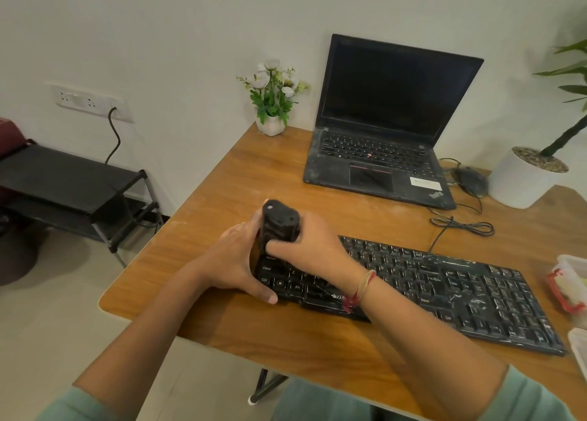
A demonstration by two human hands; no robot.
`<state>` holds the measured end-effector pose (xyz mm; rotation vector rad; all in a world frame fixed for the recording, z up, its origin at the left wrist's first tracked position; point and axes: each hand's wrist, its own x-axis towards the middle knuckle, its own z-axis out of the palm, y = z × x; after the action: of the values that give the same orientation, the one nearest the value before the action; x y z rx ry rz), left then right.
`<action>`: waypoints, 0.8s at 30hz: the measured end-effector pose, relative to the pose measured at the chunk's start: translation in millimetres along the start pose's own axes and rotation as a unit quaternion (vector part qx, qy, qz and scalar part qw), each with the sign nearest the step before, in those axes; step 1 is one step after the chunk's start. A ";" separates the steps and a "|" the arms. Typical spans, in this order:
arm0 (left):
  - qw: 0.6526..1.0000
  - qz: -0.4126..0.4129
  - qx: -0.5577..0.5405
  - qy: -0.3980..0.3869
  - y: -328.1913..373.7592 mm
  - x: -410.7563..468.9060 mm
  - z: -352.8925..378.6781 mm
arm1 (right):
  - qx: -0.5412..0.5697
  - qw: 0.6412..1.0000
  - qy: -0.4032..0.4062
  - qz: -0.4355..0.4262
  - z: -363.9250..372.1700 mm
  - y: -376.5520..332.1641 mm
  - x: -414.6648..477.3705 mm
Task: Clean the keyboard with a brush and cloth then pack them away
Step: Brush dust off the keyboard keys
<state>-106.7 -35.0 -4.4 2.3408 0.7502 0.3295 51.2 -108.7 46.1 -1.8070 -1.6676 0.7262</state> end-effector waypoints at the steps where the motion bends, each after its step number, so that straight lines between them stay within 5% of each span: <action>1: 1.000 0.003 0.000 0.001 -0.7 0.6 0.4 | 0.014 1.000 -0.026 0.009 -1.6 -0.2 -0.7; 6: 0.999 -0.038 0.018 -0.012 -0.9 -0.9 2.2 | -0.023 0.993 0.106 0.052 -28.2 11.0 9.7; 11: 0.999 -0.033 0.021 -0.016 -3.8 -0.4 1.8 | 0.035 0.999 -0.003 0.011 -10.1 5.2 -14.0; 16: 0.999 -0.046 0.019 -0.007 -1.3 -1.2 2.2 | -0.027 0.990 0.121 0.065 -32.7 13.3 -0.9; 20: 1.000 -0.025 0.012 -0.010 -3.8 -0.5 1.8 | 0.061 0.997 -0.021 0.029 -3.5 3.4 -16.2; 24: 0.999 -0.040 0.014 -0.013 0.6 -2.3 0.4 | 0.069 0.991 0.070 0.094 -27.2 11.9 0.0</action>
<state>-108.1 -36.9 -4.3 2.3287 0.8391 0.2548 79.0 -110.7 56.2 -1.8871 -1.3364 0.7557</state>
